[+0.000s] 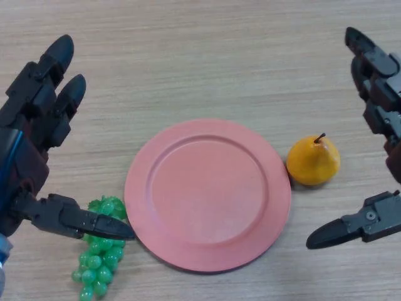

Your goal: Pick up the yellow pear and place it on the plate

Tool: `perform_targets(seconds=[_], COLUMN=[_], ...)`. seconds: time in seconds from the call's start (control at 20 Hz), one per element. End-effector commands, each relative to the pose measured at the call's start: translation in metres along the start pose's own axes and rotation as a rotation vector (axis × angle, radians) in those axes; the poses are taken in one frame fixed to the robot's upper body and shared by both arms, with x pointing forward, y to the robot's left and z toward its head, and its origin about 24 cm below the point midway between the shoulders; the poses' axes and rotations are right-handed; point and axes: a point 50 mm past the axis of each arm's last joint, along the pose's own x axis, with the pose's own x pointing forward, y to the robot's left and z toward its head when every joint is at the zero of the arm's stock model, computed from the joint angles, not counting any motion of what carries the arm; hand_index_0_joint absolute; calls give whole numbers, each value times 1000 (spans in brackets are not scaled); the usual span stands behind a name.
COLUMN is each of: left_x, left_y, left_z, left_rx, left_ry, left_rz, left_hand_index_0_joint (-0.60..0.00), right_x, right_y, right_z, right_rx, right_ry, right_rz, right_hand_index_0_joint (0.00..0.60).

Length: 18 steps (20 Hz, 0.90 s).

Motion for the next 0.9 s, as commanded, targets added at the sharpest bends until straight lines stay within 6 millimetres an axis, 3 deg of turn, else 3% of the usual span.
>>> perform_targets(seconds=[0.05, 0.4, 0.55, 0.9], left_x=[1, -4, -4, -12], left_y=[10, 6, 6, -2], left_z=[32, 23, 16, 6], left_rx=[91, 62, 39, 92], left_ry=[-175, -187, -184, -211], left_rz=[8, 7, 41, 69], left_hand_index_0_joint=[0, 0, 0, 0], right_x=[-2, -3, 2, 21], right_y=[-11, -9, -18, -64], right_z=[26, 20, 14, -48], right_rx=[-103, -118, -146, -168], right_ry=[-180, -171, -166, -121], right_rz=[-22, -22, -13, -48], right_hand_index_0_joint=[0, 0, 0, 0])
